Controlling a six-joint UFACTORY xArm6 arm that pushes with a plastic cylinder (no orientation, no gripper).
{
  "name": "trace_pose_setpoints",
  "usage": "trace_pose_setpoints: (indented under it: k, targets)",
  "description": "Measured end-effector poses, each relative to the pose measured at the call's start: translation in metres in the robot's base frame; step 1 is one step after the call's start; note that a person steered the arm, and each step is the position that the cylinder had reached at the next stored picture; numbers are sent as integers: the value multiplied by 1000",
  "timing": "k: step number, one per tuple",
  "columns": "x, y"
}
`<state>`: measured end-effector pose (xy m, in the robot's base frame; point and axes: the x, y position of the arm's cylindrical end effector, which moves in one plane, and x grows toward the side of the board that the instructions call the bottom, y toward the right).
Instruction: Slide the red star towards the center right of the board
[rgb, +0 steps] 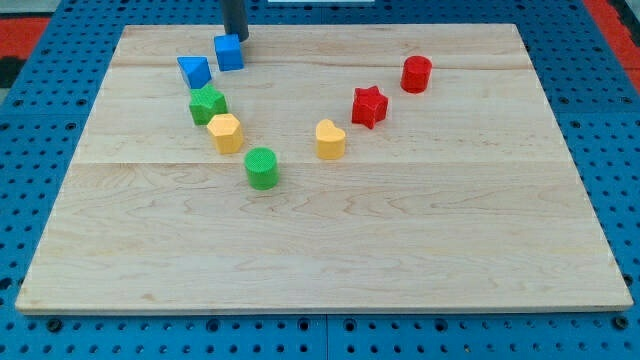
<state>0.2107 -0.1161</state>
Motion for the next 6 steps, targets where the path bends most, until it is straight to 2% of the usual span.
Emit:
trace_pose_setpoints:
  k: [2, 4, 5, 6]
  targets:
    - [0, 8]
    - [22, 33]
    - [17, 43]
    - [-18, 37]
